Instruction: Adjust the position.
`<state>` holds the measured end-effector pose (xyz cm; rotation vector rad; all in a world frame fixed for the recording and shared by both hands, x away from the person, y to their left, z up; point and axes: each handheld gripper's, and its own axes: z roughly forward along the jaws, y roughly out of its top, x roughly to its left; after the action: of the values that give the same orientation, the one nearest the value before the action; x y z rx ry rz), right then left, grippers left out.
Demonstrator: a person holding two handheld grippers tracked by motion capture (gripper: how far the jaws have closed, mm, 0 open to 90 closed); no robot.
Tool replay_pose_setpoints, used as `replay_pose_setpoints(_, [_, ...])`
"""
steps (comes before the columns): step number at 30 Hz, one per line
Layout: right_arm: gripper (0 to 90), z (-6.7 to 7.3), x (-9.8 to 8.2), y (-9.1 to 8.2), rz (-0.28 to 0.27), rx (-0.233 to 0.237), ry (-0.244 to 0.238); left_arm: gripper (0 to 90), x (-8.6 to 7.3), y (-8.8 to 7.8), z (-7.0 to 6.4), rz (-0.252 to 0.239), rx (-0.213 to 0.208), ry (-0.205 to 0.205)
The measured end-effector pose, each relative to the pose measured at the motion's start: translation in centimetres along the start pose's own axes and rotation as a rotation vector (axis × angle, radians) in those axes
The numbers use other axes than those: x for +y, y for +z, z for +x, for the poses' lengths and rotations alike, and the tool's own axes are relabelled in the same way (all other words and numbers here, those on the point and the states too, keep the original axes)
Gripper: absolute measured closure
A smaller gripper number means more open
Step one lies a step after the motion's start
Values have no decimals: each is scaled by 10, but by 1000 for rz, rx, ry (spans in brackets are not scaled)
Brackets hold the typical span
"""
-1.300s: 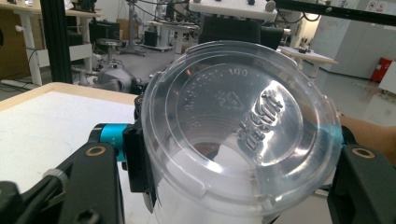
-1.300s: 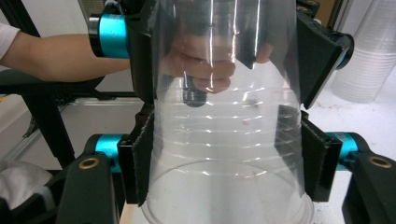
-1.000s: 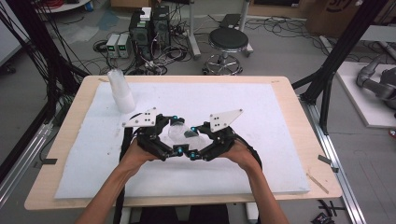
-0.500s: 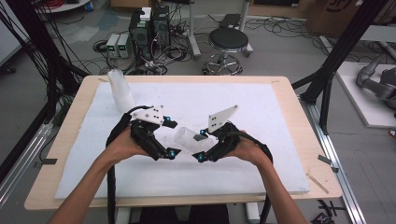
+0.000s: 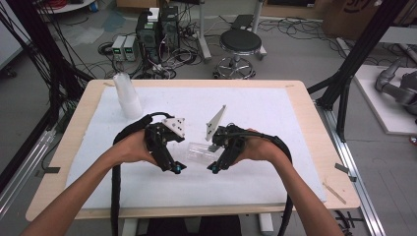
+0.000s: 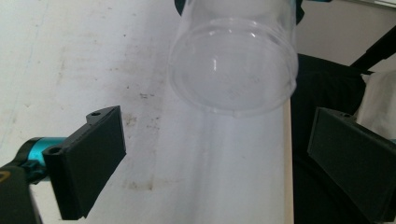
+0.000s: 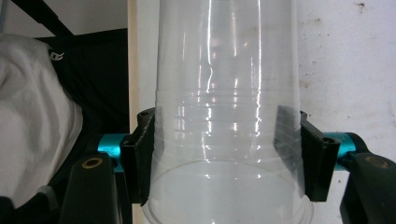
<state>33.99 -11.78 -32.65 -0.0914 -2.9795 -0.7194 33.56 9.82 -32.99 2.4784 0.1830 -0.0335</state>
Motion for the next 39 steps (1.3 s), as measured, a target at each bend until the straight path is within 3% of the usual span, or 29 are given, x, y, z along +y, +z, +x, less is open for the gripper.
replay_pose_setpoints(8, [339,-2,0,0,10,-3,0,41,1,3,3,-11,-5,-8])
replay_pose_setpoints(14, [339,0,2,4,20,-1,-12,112,8,7,3,-32,-23,26])
replay_pose_setpoints(20, [338,0,4,6,24,6,-19,133,9,11,3,-44,-36,14])
replay_pose_setpoints(24, [338,0,5,7,22,9,-17,206,10,12,4,-45,-62,38])
replay_pose_setpoints(28, [338,0,6,7,19,8,-19,249,9,14,4,-30,-69,39])
replay_pose_setpoints(32, [338,0,6,7,19,5,-24,331,9,15,5,-47,-87,44])
replay_pose_setpoints(33, [338,-1,6,7,20,1,-24,399,9,16,5,-50,-87,48])
replay_pose_setpoints(39, [339,-1,6,7,24,10,-27,419,9,17,3,-37,-91,57])
